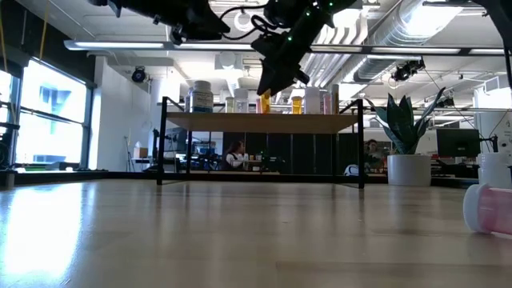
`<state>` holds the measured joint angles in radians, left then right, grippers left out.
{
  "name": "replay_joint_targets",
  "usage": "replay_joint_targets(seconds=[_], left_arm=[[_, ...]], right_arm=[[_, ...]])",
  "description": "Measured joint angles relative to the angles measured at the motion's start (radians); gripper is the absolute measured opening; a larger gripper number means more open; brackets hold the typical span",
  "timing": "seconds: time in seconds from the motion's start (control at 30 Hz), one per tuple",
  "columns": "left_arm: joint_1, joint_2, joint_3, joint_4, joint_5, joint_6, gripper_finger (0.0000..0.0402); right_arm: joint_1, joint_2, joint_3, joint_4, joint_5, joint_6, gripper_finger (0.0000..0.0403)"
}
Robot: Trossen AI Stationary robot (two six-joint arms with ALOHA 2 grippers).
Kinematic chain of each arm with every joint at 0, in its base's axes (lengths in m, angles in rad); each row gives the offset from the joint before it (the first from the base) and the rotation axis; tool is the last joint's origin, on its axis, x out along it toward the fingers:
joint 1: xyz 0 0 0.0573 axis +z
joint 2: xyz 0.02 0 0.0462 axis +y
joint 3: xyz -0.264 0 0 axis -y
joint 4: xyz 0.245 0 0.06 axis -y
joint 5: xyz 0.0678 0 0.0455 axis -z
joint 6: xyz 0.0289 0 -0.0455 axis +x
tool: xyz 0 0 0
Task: Pick and place medicine bottles onto shelf by color
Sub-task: Put the orange pill bottle on the shelf
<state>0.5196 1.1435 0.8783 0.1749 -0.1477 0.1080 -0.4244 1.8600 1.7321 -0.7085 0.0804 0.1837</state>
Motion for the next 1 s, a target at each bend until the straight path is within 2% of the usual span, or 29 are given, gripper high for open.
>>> replay_joint_targets(seconds=[0.63, 1.0], left_arm=[[0.025, 0.0, 0.0, 0.0, 0.02, 0.0, 0.0214], [0.025, 0.0, 0.0, 0.001, 0.019, 0.0, 0.0214]], right_arm=[[0.017, 0.005, 0.001, -0.053, 0.032, -0.001, 0.0114], [0.027, 0.006, 0.0, -0.066, 0.028, 0.025, 0.0159]])
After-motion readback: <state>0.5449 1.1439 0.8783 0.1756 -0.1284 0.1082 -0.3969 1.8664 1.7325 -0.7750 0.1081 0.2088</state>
